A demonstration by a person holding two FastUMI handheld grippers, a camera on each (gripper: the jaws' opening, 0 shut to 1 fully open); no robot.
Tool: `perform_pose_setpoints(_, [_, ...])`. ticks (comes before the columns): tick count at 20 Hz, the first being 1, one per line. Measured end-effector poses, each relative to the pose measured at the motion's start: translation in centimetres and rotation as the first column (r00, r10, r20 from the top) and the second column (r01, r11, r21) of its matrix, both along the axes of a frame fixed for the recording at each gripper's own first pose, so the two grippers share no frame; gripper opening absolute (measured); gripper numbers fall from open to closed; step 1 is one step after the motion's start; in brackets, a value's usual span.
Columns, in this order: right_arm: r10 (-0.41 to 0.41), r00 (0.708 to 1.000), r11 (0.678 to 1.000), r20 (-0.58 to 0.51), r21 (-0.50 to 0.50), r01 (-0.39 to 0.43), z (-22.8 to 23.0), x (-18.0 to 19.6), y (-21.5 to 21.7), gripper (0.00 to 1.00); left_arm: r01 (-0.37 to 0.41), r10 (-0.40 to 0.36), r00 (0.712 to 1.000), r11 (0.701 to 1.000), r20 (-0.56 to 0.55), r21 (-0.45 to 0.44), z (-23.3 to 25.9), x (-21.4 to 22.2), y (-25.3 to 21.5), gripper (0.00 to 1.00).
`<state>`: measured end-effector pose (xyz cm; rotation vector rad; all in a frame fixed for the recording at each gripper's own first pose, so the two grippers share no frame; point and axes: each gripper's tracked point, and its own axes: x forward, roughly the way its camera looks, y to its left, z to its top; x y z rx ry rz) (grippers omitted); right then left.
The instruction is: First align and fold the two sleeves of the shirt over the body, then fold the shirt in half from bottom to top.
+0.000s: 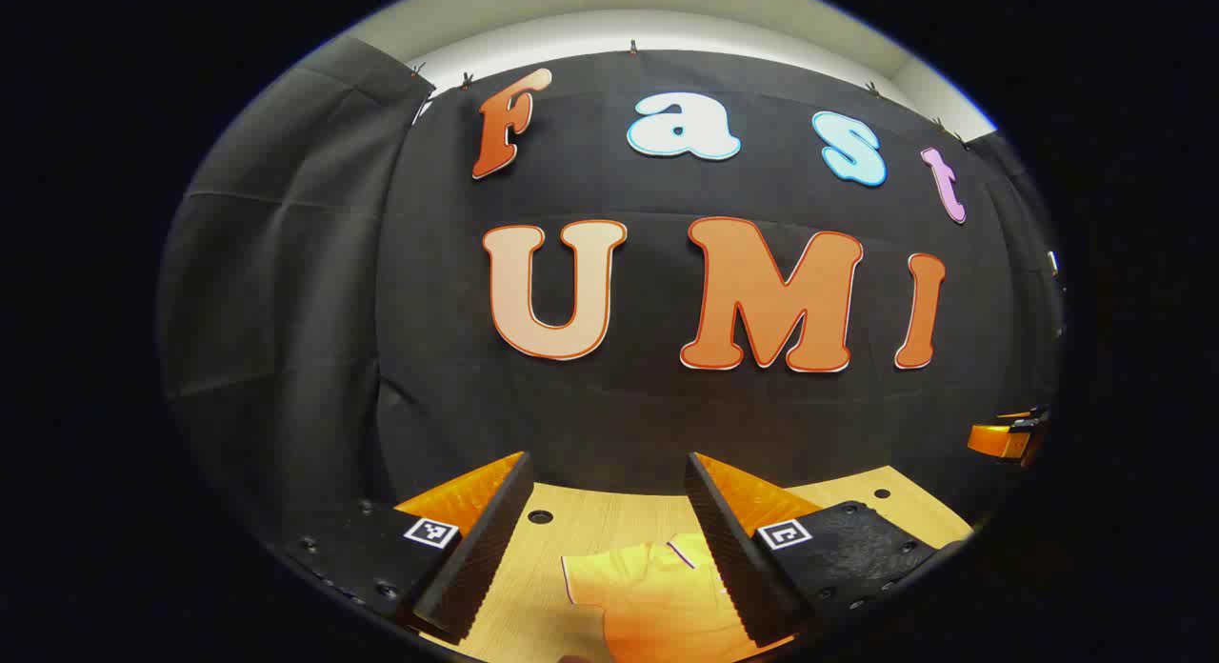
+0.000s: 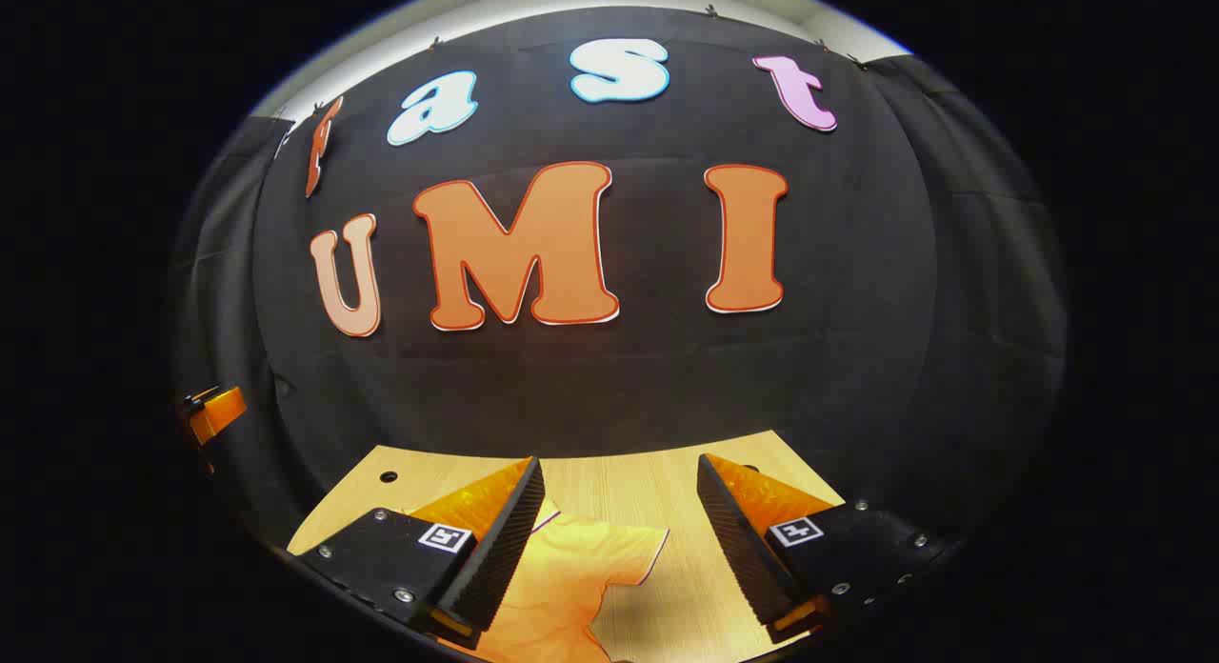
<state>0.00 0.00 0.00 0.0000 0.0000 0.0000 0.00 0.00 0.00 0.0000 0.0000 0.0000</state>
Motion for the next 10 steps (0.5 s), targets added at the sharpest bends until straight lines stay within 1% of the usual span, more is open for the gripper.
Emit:
perform_pose_setpoints(3, [0.007,1.000,1.000,-0.012,0.003,-0.007,-0.4,0.4,0.2,0.98,0.001,-0.001,1.000,1.000,0.000,-0.010,-0.1,-0.1,0.1,0.98])
perform_pose_setpoints(6, [-0.010,1.000,1.000,-0.018,-0.001,0.010,-0.5,0.5,-0.2,0.98,0.000,0.000,1.000,1.000,-0.006,-0.002,-0.2,0.2,0.2,0.98])
perform_pose_setpoints(9, [-0.025,0.998,1.000,-0.050,0.003,0.025,-1.2,0.9,-0.6,0.98,0.001,-0.001,1.000,1.000,-0.009,-0.009,-0.5,0.7,0.3,0.98])
perform_pose_setpoints(10, [-0.017,0.998,1.000,-0.068,0.006,0.018,-1.5,1.0,-0.5,0.98,0.002,-0.002,1.000,1.000,-0.010,-0.009,-0.5,0.8,0.4,0.98])
